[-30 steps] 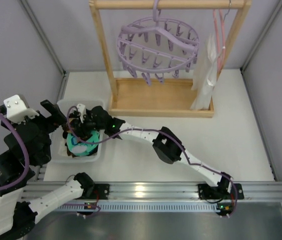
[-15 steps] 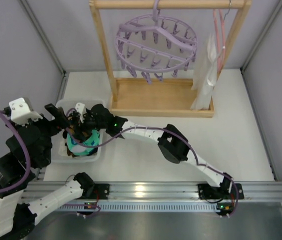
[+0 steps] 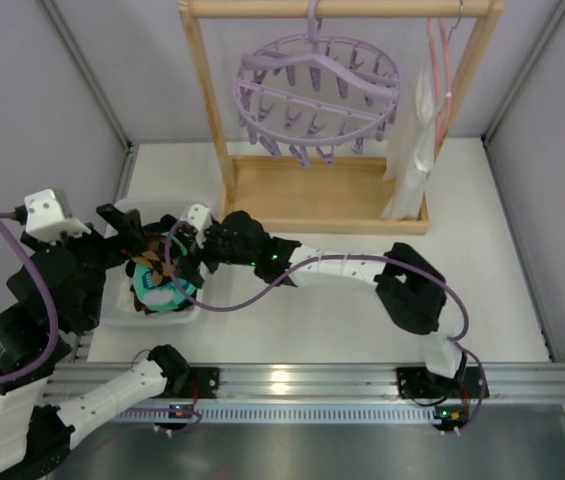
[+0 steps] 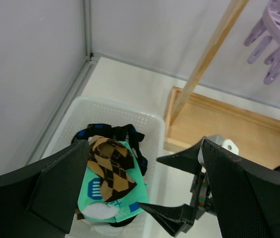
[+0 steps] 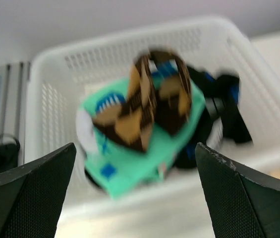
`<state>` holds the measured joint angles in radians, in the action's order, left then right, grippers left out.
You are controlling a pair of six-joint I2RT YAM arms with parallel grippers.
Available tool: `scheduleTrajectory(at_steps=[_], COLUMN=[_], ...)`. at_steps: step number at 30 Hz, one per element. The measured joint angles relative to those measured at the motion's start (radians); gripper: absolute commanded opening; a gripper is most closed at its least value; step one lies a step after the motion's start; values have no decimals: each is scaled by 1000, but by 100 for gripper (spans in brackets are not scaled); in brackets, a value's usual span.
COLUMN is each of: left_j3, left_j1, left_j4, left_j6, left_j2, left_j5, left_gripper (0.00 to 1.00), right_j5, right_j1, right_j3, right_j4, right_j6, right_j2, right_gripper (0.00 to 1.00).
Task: Remove the socks clipped to the hanger
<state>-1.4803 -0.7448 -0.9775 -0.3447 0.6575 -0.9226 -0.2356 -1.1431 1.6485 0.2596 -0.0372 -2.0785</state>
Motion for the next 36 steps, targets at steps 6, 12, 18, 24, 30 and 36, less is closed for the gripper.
scheduleTrajectory(at_steps=[6,12,18,24,30,36], left_j3=[142,208,322,423,465,445], left_j1=[0,73,421,615,617,586], left_j4=[175,286,381,396,370,341], left_j6=[63,102,93,70,90,122], left_j2=[4,58,99,131,-81,-217], left_j5=[109,275,593,767,822,795], left_gripper=[99,98,98,99,99,99], right_j5=[246,549,853,1070,1109,1127], right_j1=[30,140,191,208,210,210], right_j3=[-513,-728,-758,-722,-704,-688], right_j4=[49,-127,-411,-708,-869,-983], right_j6=[85,166,219,248,252,247], right_j2=[380,778,1162,1413,1596,1693], right_gripper=[99,100,99,99,99,99])
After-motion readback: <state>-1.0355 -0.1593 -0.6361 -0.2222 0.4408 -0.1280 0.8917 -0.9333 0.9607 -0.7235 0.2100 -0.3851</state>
